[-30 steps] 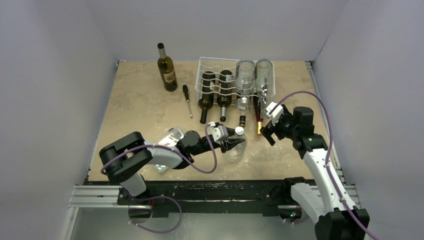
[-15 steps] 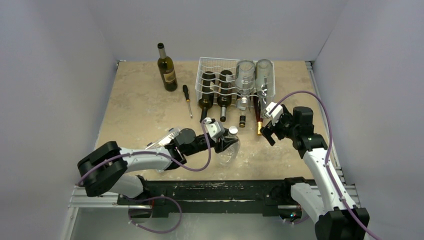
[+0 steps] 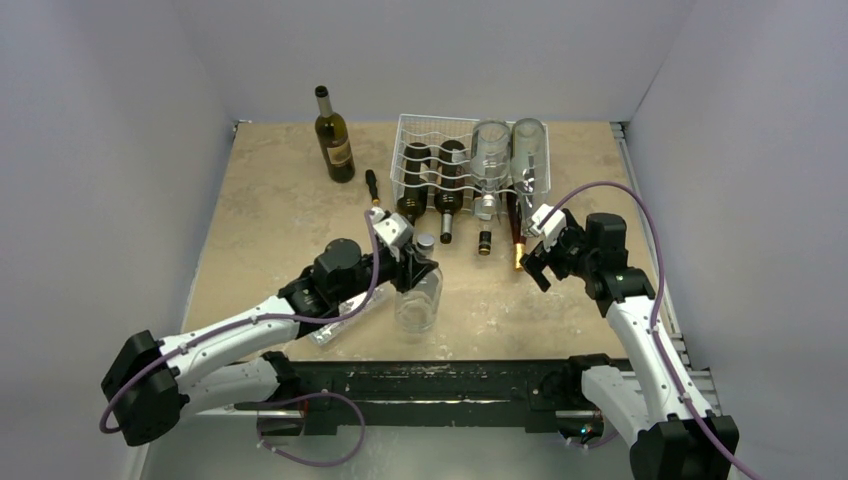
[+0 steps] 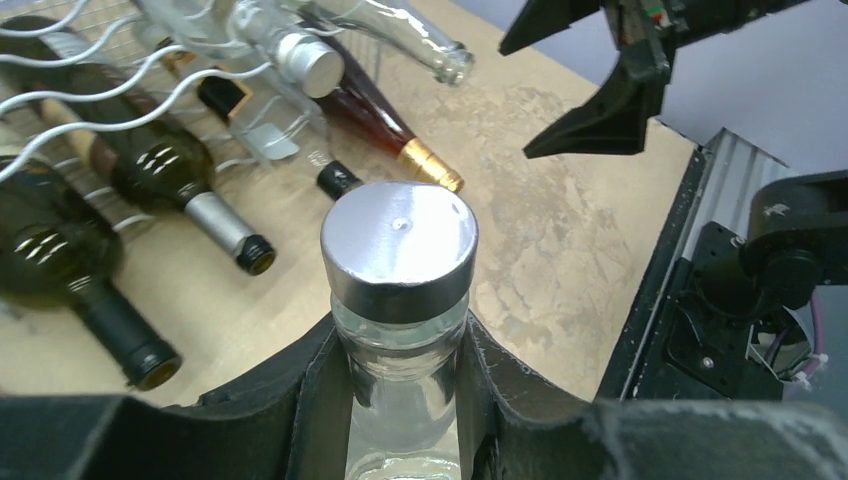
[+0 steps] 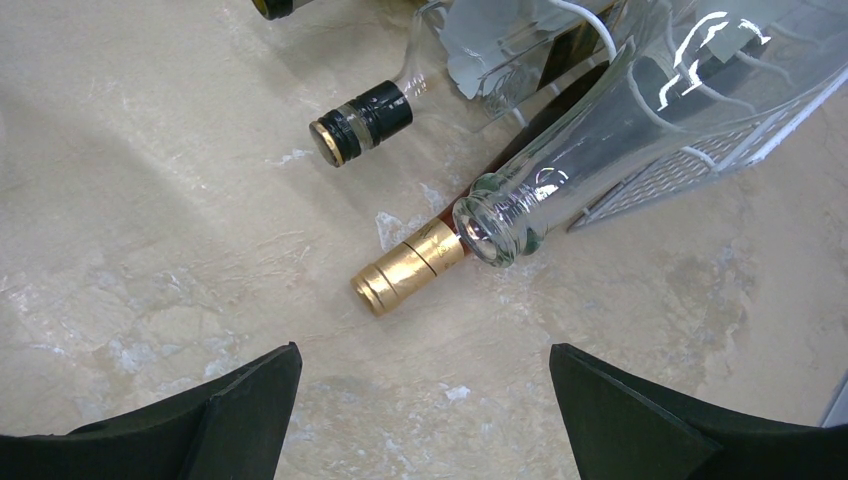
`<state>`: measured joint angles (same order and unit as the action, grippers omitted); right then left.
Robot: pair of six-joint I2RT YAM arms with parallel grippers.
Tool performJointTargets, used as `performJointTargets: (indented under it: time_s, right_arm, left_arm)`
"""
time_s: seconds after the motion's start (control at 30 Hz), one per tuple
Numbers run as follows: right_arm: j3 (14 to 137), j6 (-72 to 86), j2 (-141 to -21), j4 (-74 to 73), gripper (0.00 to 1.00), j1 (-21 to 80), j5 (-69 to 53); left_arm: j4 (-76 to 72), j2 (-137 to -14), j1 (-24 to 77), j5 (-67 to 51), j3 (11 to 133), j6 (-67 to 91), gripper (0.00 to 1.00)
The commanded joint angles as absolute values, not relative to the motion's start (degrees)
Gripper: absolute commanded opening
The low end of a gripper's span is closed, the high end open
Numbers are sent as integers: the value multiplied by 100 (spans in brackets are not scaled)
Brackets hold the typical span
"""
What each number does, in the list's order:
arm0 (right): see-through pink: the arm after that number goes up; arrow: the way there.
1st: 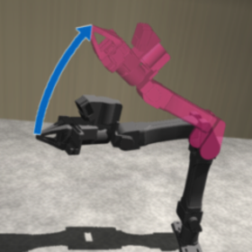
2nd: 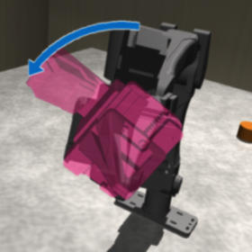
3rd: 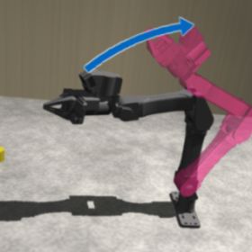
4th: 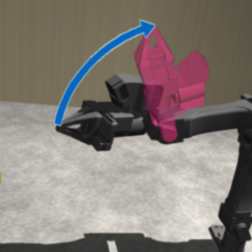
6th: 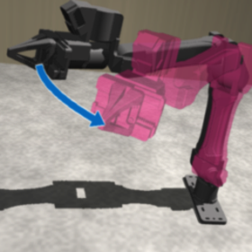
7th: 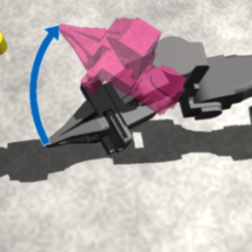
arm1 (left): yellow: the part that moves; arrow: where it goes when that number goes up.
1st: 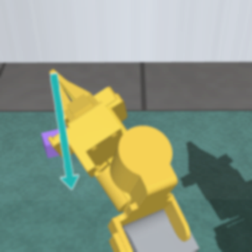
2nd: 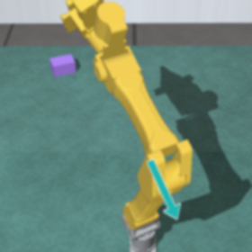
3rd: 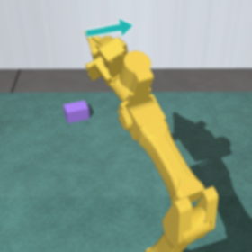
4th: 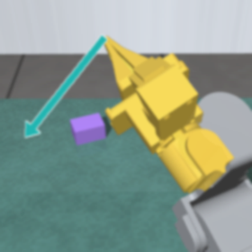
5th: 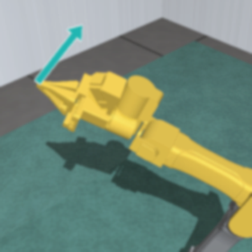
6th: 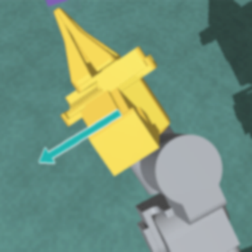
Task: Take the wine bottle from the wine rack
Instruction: Pick up the wine bottle from the center of the board.
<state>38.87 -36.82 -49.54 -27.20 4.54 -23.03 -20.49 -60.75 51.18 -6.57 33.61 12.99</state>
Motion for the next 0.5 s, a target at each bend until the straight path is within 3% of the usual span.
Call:
performJointTargets:
  time_s: [0.0,0.47]
  right_arm:
    - [3859,-3735,-4913,-2654,99,443,-2294]
    - [3850,-3753,-4926,-2649,99,442,-2307]
  left_arm:
    - [-2154,-5364,4694,-584,4059,1664,0]
    - [-1506,-4547,4061,593,4210,874,0]
